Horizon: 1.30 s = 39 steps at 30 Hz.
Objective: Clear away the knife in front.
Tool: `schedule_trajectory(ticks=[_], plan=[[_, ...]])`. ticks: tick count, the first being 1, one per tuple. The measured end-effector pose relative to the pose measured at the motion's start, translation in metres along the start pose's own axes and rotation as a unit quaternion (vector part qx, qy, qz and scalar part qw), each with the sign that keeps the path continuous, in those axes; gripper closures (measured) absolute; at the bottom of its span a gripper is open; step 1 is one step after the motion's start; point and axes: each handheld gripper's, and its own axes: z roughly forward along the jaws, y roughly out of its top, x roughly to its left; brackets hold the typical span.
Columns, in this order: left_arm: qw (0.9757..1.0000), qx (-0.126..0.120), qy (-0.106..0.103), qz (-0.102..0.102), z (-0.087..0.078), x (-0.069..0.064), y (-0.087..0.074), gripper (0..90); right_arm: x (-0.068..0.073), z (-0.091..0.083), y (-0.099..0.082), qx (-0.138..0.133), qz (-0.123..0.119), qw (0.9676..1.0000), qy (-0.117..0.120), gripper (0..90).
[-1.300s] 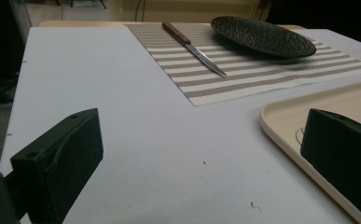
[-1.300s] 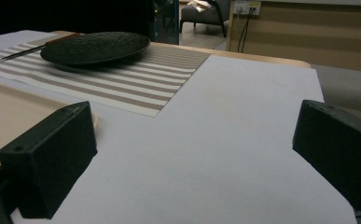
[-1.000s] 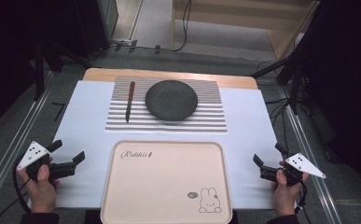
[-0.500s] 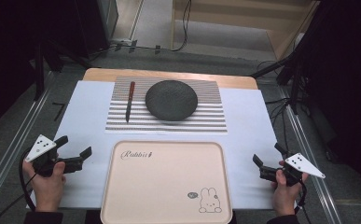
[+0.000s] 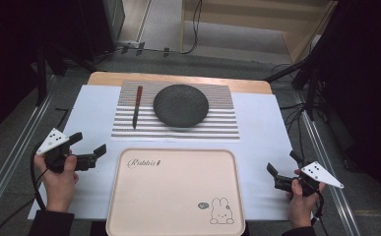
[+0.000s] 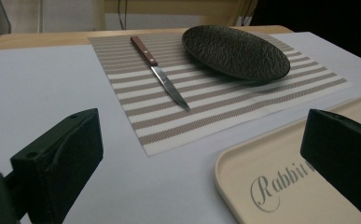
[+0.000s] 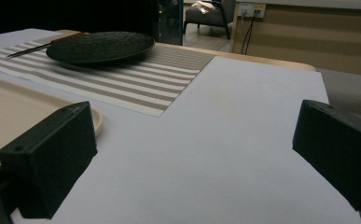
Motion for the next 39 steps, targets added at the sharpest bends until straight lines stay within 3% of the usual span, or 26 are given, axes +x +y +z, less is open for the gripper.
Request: schedule_trajectory(ticks=[10,15,22,39], plan=[[0.9999,0.007,-0.013,0.007,0.024,-0.001,0.03,0.0,0.0,0.0,0.0,0.0,-0.002,1.0,0.001,0.0],[0.9997,0.016,-0.016,-0.005,0.038,0.003,0.044,0.0,0.001,0.0,0.0,0.001,-0.003,1.0,0.001,0.0],[0.9993,0.033,-0.016,-0.001,0.057,0.006,0.064,0.0,0.0,0.0,0.0,0.0,0.0,1.0,-0.001,0.0],[0.9964,0.081,-0.014,-0.021,0.114,0.02,0.088,0.0,0.0,0.0,-0.001,-0.001,0.002,1.0,-0.005,0.0]])
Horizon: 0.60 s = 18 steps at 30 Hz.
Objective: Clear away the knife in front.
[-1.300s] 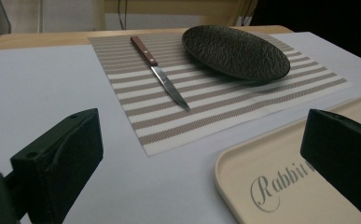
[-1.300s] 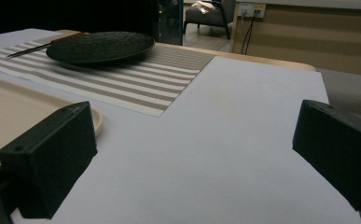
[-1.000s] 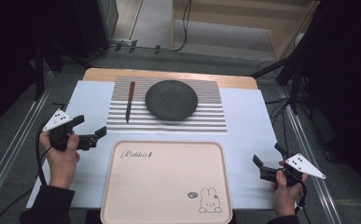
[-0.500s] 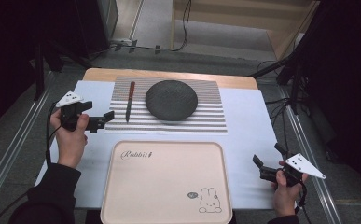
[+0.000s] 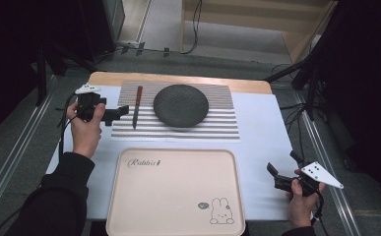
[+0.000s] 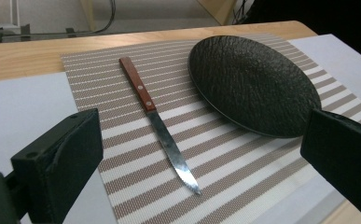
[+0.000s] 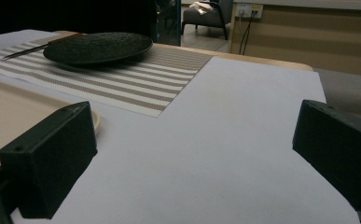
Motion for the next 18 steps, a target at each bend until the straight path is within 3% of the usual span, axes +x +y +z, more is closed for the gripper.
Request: schedule_trajectory(ticks=[8,18], plan=[[0.9996,0.029,0.002,-0.006,0.031,0.004,0.014,0.0,-0.001,0.0,0.0,-0.003,-0.001,1.0,0.004,0.0],[0.9977,0.065,0.008,-0.018,0.061,0.011,0.019,0.0,-0.001,0.0,0.0,-0.004,0.001,1.0,0.004,0.0]])
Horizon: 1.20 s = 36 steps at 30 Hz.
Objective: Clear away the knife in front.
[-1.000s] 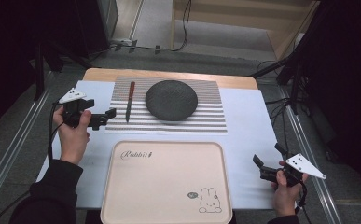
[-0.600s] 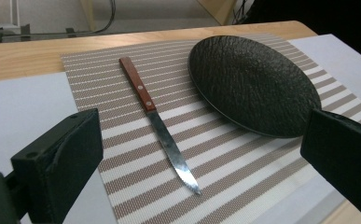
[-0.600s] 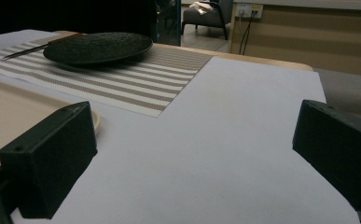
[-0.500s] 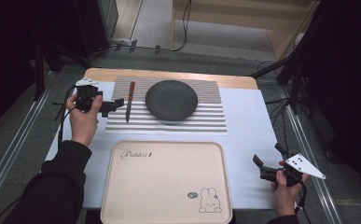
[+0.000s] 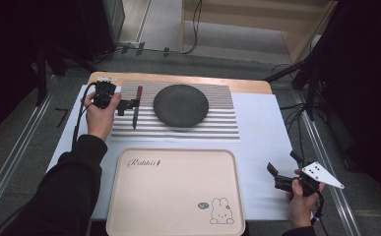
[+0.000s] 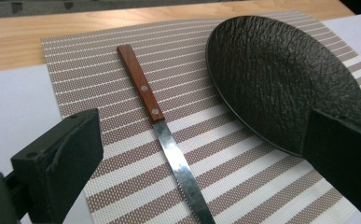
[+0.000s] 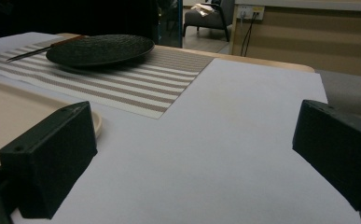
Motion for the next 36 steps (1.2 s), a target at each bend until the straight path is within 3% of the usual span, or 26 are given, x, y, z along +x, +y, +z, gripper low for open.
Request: schedule_trajectory(ticks=[5,8,11,12,15,19,25,34,36], plan=[[0.9998,0.013,0.015,-0.004,0.012,0.002,0.006,3.9,0.001,0.002,0.0,0.004,-0.005,1.0,-0.005,0.0],[0.9988,0.037,0.031,-0.005,0.022,0.001,0.01,6.5,0.001,0.002,0.0,0.003,-0.003,1.0,-0.003,0.0],[0.9987,0.041,0.029,-0.009,0.025,0.002,0.012,12.6,0.001,0.002,0.0,0.004,-0.003,1.0,-0.003,0.0],[0.9975,0.06,0.036,-0.008,0.031,0.003,0.014,12.6,0.001,0.002,0.001,0.003,-0.005,1.0,-0.003,0.0],[0.996,0.079,0.04,-0.012,0.038,0.005,0.016,12.8,0.001,0.002,0.001,0.005,-0.004,1.0,-0.003,0.0],[0.9928,0.102,0.059,-0.02,0.048,0.006,0.02,22.0,0.0,0.002,0.001,0.003,-0.003,1.0,-0.002,0.0],[0.9905,0.112,0.076,-0.025,0.055,0.006,0.026,36.7,0.0,0.002,0.001,0.003,-0.001,1.0,-0.001,0.0],[0.9854,0.128,0.102,-0.046,0.068,0.009,0.028,51.7,0.0,0.002,0.0,0.002,0.001,1.0,-0.001,0.0],[0.9853,0.129,0.101,-0.048,0.07,0.01,0.028,52.4,-0.001,0.002,0.0,0.002,0.001,1.0,-0.002,0.0]])
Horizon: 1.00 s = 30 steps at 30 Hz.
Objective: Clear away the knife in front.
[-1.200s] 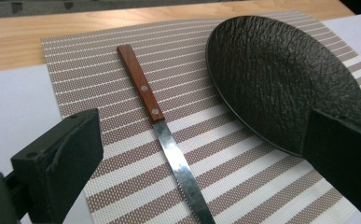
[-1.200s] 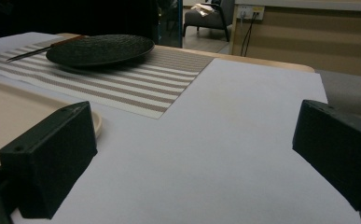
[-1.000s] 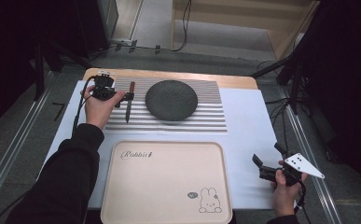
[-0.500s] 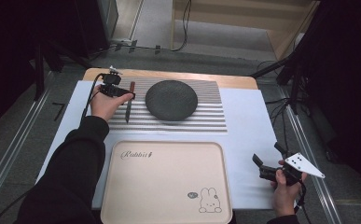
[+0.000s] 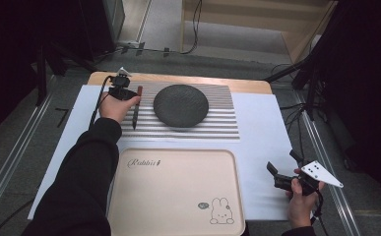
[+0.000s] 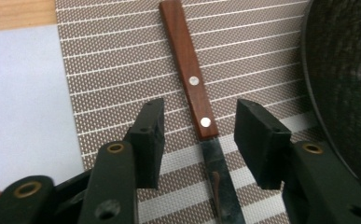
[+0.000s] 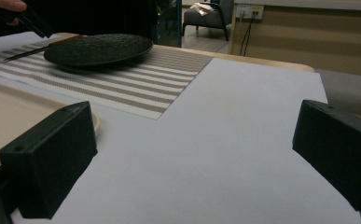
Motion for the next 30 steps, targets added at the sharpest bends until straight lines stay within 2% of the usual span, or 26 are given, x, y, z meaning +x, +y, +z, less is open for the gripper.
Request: schedule_trajectory(ticks=[5,17,20,22,23,26,30], plan=[[0.9999,0.007,0.008,-0.001,0.006,-0.001,0.0,56.7,0.0,0.0,0.0,-0.001,-0.001,1.0,0.001,0.0],[0.9998,0.015,0.008,-0.002,0.017,-0.01,0.001,61.8,0.0,0.001,0.0,0.0,-0.001,1.0,-0.001,0.0],[0.9996,0.021,0.017,0.001,0.019,-0.013,0.0,64.6,0.0,0.001,0.0,0.0,-0.002,1.0,-0.001,0.0],[0.999,0.022,0.037,0.004,0.02,-0.016,0.0,67.8,0.0,0.001,0.0,0.0,-0.002,1.0,-0.002,0.0],[0.999,0.022,0.037,0.004,0.02,-0.016,0.0,70.5,0.0,0.001,0.0,0.0,-0.002,1.0,-0.002,0.0],[0.9978,0.022,0.06,0.015,0.02,-0.02,0.0,75.6,0.0,0.001,0.0,0.0,-0.003,1.0,-0.003,0.0],[0.9968,0.02,0.073,0.025,0.021,-0.024,-0.001,76.3,0.0,0.001,0.0,0.001,-0.003,1.0,-0.004,0.0]])
